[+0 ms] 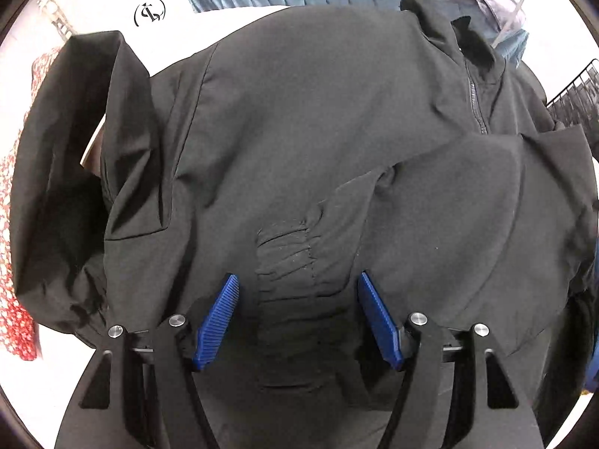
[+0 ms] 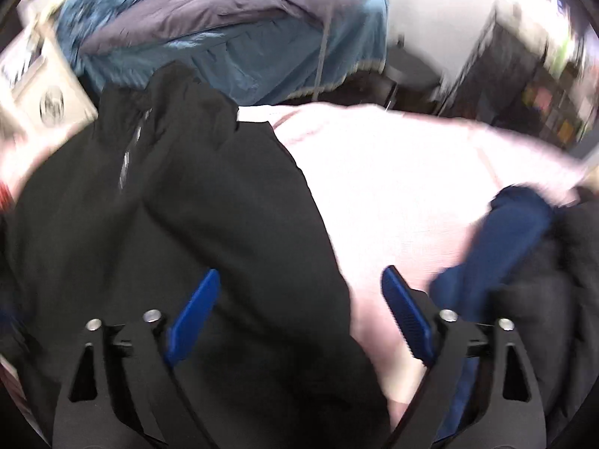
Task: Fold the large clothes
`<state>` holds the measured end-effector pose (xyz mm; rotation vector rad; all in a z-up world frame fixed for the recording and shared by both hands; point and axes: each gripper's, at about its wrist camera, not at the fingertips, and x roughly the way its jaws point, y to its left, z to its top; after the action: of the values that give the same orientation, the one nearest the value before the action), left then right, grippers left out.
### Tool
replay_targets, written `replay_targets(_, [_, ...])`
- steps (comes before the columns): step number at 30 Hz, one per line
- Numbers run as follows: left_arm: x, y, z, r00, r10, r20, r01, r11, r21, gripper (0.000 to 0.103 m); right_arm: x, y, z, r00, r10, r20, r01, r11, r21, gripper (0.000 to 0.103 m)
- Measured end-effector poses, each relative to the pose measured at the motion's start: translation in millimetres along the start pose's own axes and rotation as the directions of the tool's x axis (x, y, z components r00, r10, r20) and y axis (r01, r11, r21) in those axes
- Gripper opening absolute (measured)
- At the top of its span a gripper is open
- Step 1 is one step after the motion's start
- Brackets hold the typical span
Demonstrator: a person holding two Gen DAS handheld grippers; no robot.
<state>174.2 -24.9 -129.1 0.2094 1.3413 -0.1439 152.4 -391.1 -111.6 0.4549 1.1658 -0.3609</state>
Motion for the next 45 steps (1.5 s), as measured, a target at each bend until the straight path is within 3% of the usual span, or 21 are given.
replay_targets(3, [6, -4, 4, 1.000, -0.003, -0.020, 0.003, 1.000, -0.002, 0.068, 26, -4, 10, 0.990, 0.109, -0.090, -0.098, 0.988, 0.116, 0.066])
replay_targets(6, [16, -6, 7, 0.999, -0.006, -0.042, 0.006, 1.000, -0.002, 0.069, 46, 6, 13, 0.983, 0.051, -0.176, -0.052, 0.999, 0.000, 0.021])
replay_targets(7, [18, -8, 9, 0.999, -0.002, -0.045, 0.003, 1.000, 0.009, 0.069, 43, 9, 12, 0.987, 0.030, -0.159, -0.038, 0.998, -0.046, 0.012])
replay_targets(8, [18, -10, 11, 0.999, -0.003, -0.043, 0.003, 1.000, 0.019, 0.068, 38, 6, 10, 0.991, 0.023, -0.134, -0.030, 0.998, -0.050, 0.010])
replay_targets(10, [18, -23, 20, 1.000, -0.013, -0.024, 0.014, 0.998, 0.056, 0.067, 17, -13, 14, 0.998, -0.049, -0.040, 0.050, 0.999, 0.021, 0.005])
replay_targets(13, [19, -55, 37, 0.998, -0.055, -0.008, 0.056, 0.990, 0.127, 0.067, 0, -44, 21, 0.990, -0.137, 0.031, 0.130, 0.977, 0.171, 0.004])
replay_targets(18, [29, -112, 54, 0.999, 0.047, 0.021, -0.051, 0.955, 0.294, 0.065, -21, -97, 25, 0.944, -0.327, 0.053, 0.289, 0.890, 0.352, 0.004])
replay_targets(21, [40, -115, 65, 0.996, 0.085, 0.004, -0.083, 0.958, 0.274, 0.065, -23, -108, 30, 0.981, -0.190, 0.049, 0.161, 0.922, 0.352, 0.007])
replay_targets(23, [43, -115, 70, 0.997, 0.081, -0.007, -0.077, 0.970, 0.231, 0.065, -27, -104, 37, 0.987, -0.143, 0.071, 0.113, 0.940, 0.321, 0.022])
replay_targets(24, [43, -111, 70, 0.996, 0.089, -0.011, -0.085, 0.973, 0.213, 0.065, -32, -101, 42, 0.987, -0.128, 0.102, 0.090, 0.946, 0.312, 0.060])
replay_targets(25, [44, -105, 70, 0.995, 0.101, -0.020, -0.095, 0.976, 0.198, 0.065, -35, -99, 46, 0.987, -0.105, 0.124, 0.063, 0.950, 0.305, 0.082])
replay_targets(30, [48, -95, 78, 0.995, 0.094, -0.040, -0.086, 0.979, 0.183, 0.065, -14, -40, 93, 0.999, 0.001, 0.032, -0.005, 0.994, 0.111, 0.082])
replay_targets(32, [46, -91, 79, 0.994, 0.102, -0.045, -0.092, 0.978, 0.189, 0.065, 12, -4, 105, 0.995, -0.020, -0.095, 0.020, 1.000, -0.007, 0.082])
replay_targets(33, [47, -92, 82, 0.993, 0.105, -0.048, -0.094, 0.978, 0.188, 0.065, 25, 9, 105, 0.987, -0.065, -0.147, 0.058, 0.997, -0.050, 0.076])
replay_targets(35, [45, -96, 72, 0.993, 0.109, -0.052, -0.098, 0.977, 0.189, 0.065, 52, 24, 102, 0.946, -0.217, -0.240, 0.189, 0.973, -0.132, 0.054])
replay_targets(36, [45, -96, 74, 0.993, 0.109, -0.054, -0.097, 0.977, 0.192, 0.065, 62, 23, 99, 0.926, -0.253, -0.279, 0.221, 0.965, -0.144, 0.028])
replay_targets(37, [43, -96, 63, 0.993, 0.108, -0.053, -0.096, 0.977, 0.192, 0.065, 68, 16, 97, 0.924, -0.240, -0.299, 0.212, 0.970, -0.122, 0.009])
replay_targets(40, [37, -103, 55, 0.998, 0.042, -0.037, -0.034, 0.978, 0.205, 0.065, 56, -17, 108, 0.921, -0.329, -0.209, 0.329, 0.944, -0.036, 0.005])
replay_targets(41, [33, -116, 51, 0.999, 0.031, -0.029, -0.024, 0.974, 0.224, 0.065, 49, -42, 114, 0.921, -0.344, -0.184, 0.359, 0.932, 0.054, 0.005])
replay_targets(43, [35, -134, 55, 0.995, 0.097, -0.009, -0.090, 0.953, 0.290, 0.064, 54, -68, 115, 0.944, -0.232, -0.233, 0.277, 0.943, 0.184, 0.005])
replay_targets(45, [41, -148, 58, 0.990, 0.139, 0.015, -0.137, 0.935, 0.329, 0.063, 55, -72, 116, 0.949, -0.212, -0.232, 0.255, 0.951, 0.174, 0.005])
